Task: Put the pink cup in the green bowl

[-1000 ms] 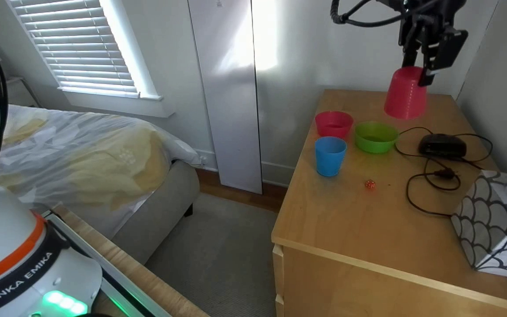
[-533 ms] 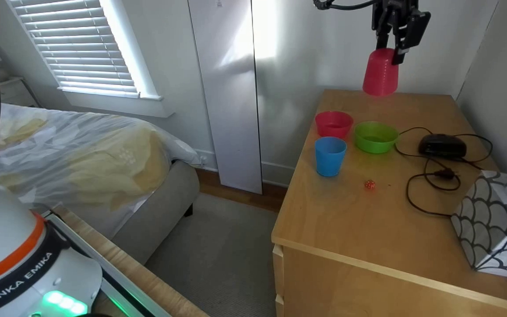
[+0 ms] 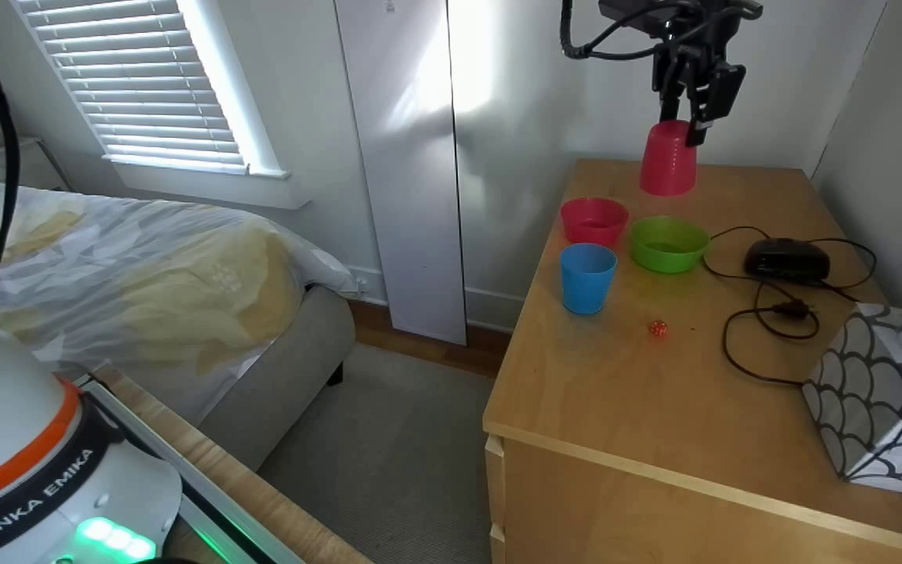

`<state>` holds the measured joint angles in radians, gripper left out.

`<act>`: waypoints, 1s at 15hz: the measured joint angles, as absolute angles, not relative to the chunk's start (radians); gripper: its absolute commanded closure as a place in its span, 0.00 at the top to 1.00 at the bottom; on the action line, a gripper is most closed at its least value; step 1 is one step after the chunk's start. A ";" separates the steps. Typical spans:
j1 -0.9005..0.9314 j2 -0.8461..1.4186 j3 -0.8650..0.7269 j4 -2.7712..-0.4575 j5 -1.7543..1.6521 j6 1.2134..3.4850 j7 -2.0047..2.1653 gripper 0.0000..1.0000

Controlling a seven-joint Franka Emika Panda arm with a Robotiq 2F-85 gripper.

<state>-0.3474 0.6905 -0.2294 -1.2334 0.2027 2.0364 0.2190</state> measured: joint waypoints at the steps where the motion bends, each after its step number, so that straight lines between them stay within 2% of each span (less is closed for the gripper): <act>1: -0.348 0.713 -0.229 -1.210 0.202 2.029 0.220 0.39; 15: -0.374 0.958 -0.228 -0.931 0.187 1.945 0.299 0.39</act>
